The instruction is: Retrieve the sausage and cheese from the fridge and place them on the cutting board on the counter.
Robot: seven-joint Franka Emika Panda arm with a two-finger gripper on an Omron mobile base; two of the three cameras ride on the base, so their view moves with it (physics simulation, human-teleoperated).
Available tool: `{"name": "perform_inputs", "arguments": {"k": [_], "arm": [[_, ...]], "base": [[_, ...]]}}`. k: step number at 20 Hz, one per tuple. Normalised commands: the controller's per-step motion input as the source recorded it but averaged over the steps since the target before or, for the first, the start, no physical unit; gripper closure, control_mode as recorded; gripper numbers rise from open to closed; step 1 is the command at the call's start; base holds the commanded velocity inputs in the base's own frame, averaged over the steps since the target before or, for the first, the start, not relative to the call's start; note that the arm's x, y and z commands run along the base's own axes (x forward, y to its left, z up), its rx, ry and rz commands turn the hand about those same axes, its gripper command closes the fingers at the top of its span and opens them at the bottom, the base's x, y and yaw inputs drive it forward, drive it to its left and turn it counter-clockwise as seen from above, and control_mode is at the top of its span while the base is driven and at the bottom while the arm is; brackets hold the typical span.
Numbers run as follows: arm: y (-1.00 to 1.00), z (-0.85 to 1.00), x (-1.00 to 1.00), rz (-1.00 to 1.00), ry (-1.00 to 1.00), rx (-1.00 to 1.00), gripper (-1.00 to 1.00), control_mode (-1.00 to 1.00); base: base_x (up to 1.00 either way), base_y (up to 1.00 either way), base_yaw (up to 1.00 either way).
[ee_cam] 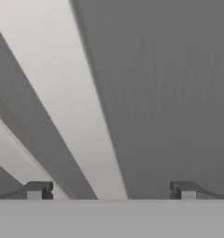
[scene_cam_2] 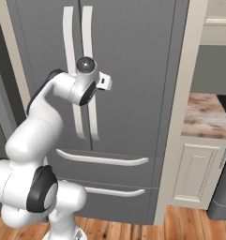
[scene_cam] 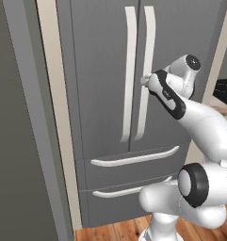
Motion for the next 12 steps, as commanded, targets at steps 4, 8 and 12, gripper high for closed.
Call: {"name": "perform_inputs", "arguments": {"k": [4,8,12], "arm": [[0.09,0.02,0.1,0.0,-0.07,0.0,-1.0,-1.0],[0.13,0.0,0.18,0.0,-0.08,0.0,-1.0,-1.0],[0.18,0.0,0.3,0.0,-0.04,0.0,-1.0,-1.0]], "base": [[0.0,0.0,0.0],[0.0,0.0,0.0],[0.0,0.0,0.0]]}}
